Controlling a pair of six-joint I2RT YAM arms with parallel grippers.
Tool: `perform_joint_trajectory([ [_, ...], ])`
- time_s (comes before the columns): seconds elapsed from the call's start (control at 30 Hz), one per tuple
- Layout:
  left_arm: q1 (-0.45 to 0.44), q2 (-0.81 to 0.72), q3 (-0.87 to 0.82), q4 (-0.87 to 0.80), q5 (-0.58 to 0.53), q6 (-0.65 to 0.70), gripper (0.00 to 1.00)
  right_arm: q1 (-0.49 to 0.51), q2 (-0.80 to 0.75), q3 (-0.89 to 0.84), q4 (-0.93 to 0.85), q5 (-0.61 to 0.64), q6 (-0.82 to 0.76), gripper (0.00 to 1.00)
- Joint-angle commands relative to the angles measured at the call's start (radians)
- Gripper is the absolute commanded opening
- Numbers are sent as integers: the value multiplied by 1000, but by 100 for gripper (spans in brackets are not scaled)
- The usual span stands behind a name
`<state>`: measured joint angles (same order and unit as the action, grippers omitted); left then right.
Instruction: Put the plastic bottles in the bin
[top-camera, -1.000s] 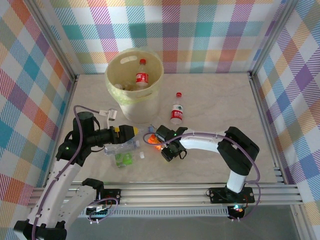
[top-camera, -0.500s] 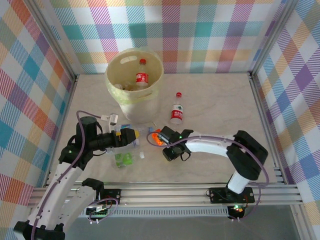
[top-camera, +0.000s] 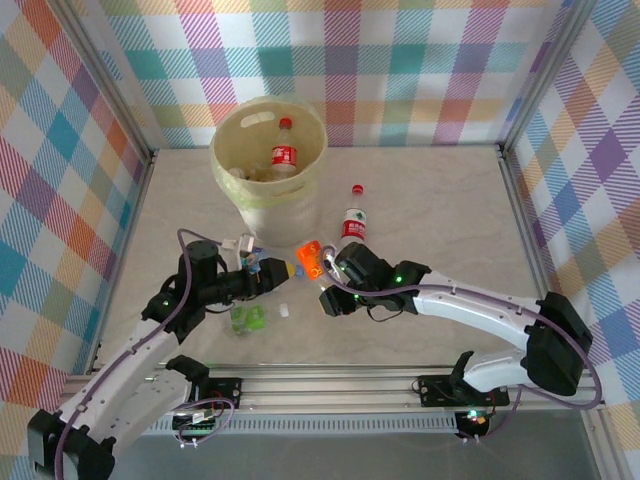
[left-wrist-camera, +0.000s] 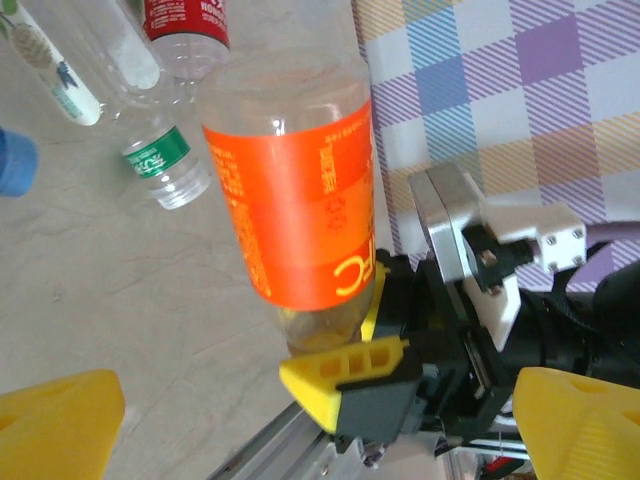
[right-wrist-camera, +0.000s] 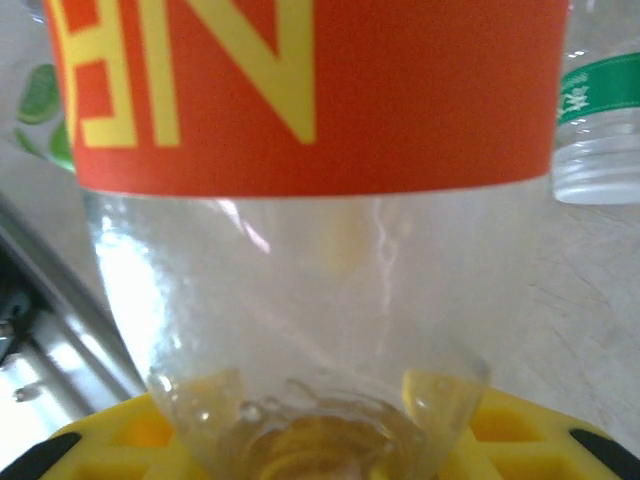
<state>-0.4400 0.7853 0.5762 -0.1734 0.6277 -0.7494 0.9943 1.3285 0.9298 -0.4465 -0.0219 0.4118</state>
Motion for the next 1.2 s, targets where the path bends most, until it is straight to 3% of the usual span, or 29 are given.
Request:
perform_joint_trajectory([
  [0.0,-43,28,-12,159,-68,-79,100,10,-27,43,43,-90,28,41],
  [0.3,-94,132,-4,269,-108,-131,98,46,-44,70,54,-139,33,42],
  [0.97,-98,107,35,284,-116,-167,54,74,-17,60,94,-141,37,42],
  [1.17,-98,70,75,195,-153,-136,49,74,-15,74,107,-138,35,56],
])
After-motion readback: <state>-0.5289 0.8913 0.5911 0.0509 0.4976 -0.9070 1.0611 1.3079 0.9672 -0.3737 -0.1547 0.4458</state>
